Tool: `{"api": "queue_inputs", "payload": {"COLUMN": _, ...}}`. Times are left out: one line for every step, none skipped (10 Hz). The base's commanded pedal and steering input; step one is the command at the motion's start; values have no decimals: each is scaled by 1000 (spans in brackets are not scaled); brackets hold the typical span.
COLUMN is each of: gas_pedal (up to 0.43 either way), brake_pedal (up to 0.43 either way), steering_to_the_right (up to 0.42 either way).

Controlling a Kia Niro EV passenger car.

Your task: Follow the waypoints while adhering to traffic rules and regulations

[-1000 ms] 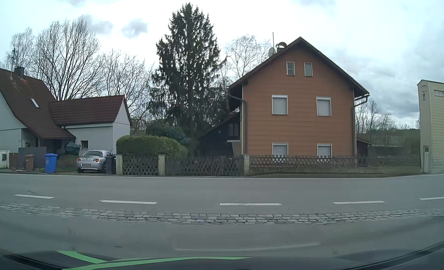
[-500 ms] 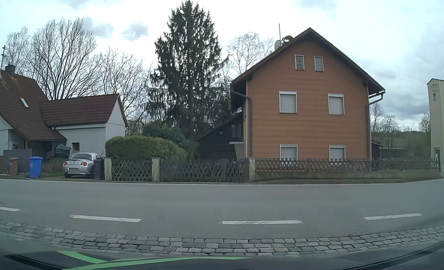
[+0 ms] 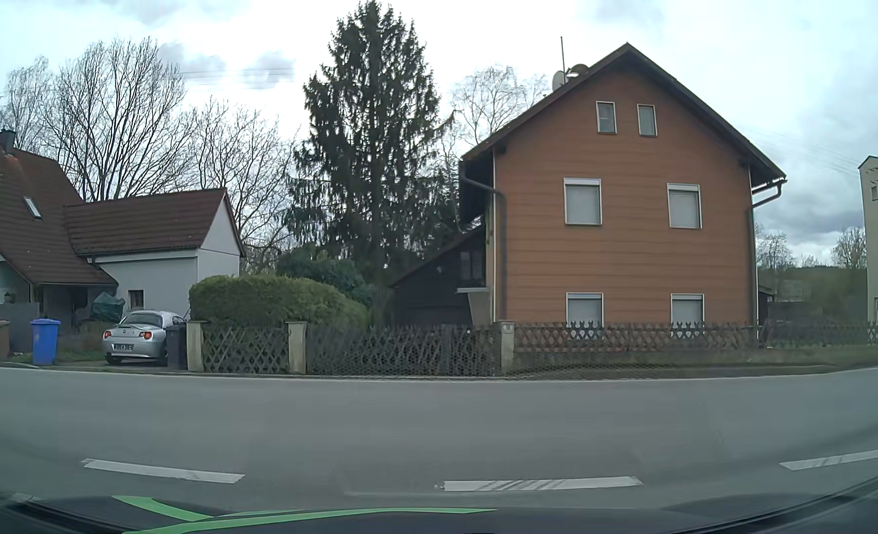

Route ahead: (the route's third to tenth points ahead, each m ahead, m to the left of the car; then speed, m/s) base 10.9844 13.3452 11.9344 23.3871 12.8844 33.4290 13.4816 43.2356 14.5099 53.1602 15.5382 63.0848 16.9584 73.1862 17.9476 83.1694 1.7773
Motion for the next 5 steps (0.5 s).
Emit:
{"api": "queue_inputs", "payload": {"gas_pedal": 0, "brake_pedal": 299, "steering_to_the_right": -11}}
{"api": "queue_inputs", "payload": {"gas_pedal": 0, "brake_pedal": 293, "steering_to_the_right": -11}}
{"api": "queue_inputs", "payload": {"gas_pedal": 0, "brake_pedal": 299, "steering_to_the_right": -11}}
{"api": "queue_inputs", "payload": {"gas_pedal": 0, "brake_pedal": 299, "steering_to_the_right": -12}}
{"api": "queue_inputs", "payload": {"gas_pedal": 0, "brake_pedal": 299, "steering_to_the_right": -11}}
